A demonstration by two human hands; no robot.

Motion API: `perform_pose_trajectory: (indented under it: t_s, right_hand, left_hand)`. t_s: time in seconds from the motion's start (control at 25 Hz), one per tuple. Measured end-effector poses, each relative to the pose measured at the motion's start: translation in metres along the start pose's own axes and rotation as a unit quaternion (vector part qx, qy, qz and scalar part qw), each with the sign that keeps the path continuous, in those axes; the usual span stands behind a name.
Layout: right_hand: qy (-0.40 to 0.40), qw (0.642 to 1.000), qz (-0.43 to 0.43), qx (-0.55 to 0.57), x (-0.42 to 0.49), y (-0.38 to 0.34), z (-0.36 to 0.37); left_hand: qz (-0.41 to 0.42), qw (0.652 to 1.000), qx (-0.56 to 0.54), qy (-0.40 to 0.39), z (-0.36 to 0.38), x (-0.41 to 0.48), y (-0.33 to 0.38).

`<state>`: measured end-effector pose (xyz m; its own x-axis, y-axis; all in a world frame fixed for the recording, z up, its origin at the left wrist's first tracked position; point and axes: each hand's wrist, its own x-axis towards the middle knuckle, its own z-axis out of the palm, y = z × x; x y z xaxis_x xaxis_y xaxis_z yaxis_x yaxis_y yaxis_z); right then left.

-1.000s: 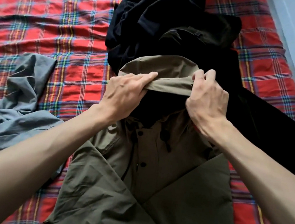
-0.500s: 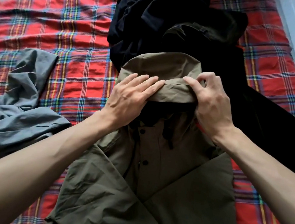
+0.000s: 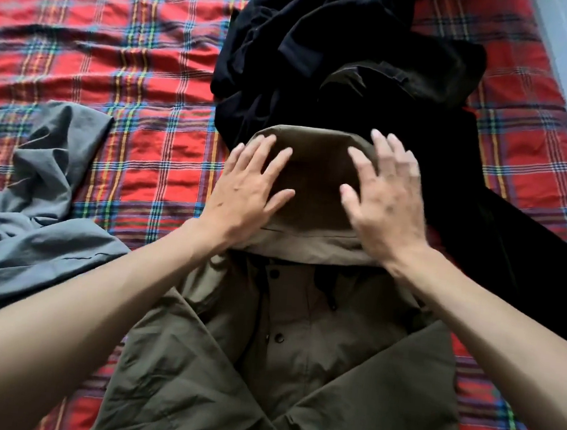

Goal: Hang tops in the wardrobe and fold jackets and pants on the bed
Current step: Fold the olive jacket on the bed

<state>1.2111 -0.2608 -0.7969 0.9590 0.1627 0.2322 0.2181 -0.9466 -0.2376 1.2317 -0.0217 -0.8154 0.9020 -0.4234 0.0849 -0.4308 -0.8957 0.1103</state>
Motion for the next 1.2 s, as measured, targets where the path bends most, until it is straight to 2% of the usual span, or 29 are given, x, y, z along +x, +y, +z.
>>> perform_pose_trajectory:
  t_s: [0.08, 0.2, 0.4, 0.64, 0.84, 0.92, 1.0, 1.08, 1.2]
  right_hand:
    - [-0.056, 0.994, -0.039, -0.080, 0.019, -0.005, 0.032]
    - [-0.125, 0.984, -0.027, -0.125, 0.035, 0.011, 0.082]
    - [-0.105, 0.986, -0.006, -0.130, 0.040, 0.027, 0.136]
    - [-0.128, 0.984, -0.004, -0.123, 0.045, 0.026, 0.130]
    - [-0.179, 0.981, 0.010, -0.077, 0.050, 0.021, 0.104]
    - [-0.115, 0.992, 0.028, -0.039, 0.034, 0.003, 0.075]
    - [-0.053, 0.998, 0.022, -0.029, -0.011, -0.017, 0.057]
    - [-0.096, 0.992, 0.039, -0.068, -0.055, -0.022, 0.064]
    - [-0.201, 0.971, 0.070, -0.106, -0.072, -0.003, 0.094]
  left_hand:
    - [-0.022, 0.997, 0.078, -0.011, 0.019, 0.016, -0.003]
    - [-0.029, 0.992, 0.115, -0.046, 0.061, 0.030, -0.004]
    - [-0.049, 0.993, 0.104, -0.023, 0.111, 0.037, -0.020]
    - [-0.057, 0.992, 0.098, -0.054, 0.101, 0.043, -0.017]
    - [-0.076, 0.991, 0.033, -0.103, 0.078, 0.048, -0.016]
    - [-0.092, 0.993, -0.027, -0.073, 0.052, 0.036, -0.007]
    - [-0.072, 0.996, -0.047, -0.024, 0.036, -0.002, 0.010]
    - [-0.040, 0.998, 0.008, -0.050, 0.044, -0.048, 0.023]
    - [-0.069, 0.986, 0.085, -0.124, 0.078, -0.076, 0.012]
